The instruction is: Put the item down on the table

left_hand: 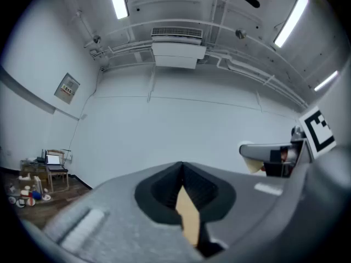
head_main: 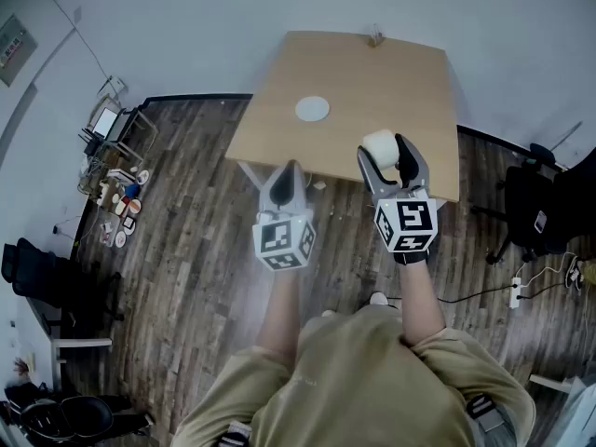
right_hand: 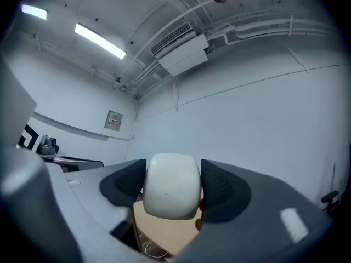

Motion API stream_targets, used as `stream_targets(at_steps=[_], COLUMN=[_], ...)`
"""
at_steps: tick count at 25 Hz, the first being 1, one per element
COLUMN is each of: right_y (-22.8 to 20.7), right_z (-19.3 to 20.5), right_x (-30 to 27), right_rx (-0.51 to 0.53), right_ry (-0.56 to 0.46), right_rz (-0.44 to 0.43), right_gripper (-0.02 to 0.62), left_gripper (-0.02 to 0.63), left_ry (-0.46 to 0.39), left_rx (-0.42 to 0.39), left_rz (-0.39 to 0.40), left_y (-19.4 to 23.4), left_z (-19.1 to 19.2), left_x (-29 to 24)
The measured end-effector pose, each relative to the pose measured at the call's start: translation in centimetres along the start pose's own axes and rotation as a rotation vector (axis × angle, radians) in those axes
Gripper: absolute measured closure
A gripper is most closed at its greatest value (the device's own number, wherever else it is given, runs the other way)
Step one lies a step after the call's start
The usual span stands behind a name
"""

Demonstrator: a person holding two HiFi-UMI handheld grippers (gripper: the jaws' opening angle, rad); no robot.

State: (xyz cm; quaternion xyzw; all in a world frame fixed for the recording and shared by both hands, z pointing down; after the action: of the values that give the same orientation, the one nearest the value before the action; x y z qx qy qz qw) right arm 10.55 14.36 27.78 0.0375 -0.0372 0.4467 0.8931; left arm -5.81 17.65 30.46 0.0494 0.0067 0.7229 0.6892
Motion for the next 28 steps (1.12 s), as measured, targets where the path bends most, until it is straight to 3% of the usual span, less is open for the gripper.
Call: stream_targets(at_steps=[9,22,28], right_y=[-0.2,-8.6,-8.8], right_z=[-0.6,0.0,0.9], right_x=[0.5,5.5,6.4], right_rx=[-0.014,-0.067,-0.079], right_ry=[-0.023,-0.065,-0.056], right_rz=[-0.072,-0.108,-0.153], right_gripper=[0.275,0.275,0.275], left_gripper=[0.606,0.606,0.606], left_ry=[0.006,0.006,0.012], left_rx=[-0.008,-0.034,-0.052], left_rz=[-0.034,-0.057,-0.11], left_y=[-1.5,-12.3,-13.8], left_z=[-0.2,0.9,1.8], left_x=[0.1,-0.6,1.0])
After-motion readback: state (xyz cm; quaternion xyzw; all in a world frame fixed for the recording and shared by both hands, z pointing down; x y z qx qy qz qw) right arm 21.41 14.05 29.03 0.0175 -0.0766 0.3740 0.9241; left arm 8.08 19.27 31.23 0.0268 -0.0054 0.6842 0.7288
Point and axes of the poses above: the fingertips, and each gripper's own axes: x backward along the fingers, y to its left, z out of its underside, the point moved 1 cm from there along x, backward along the fingers, and after that the axes turned 8 degrees about -z, right-handed, at the moved point
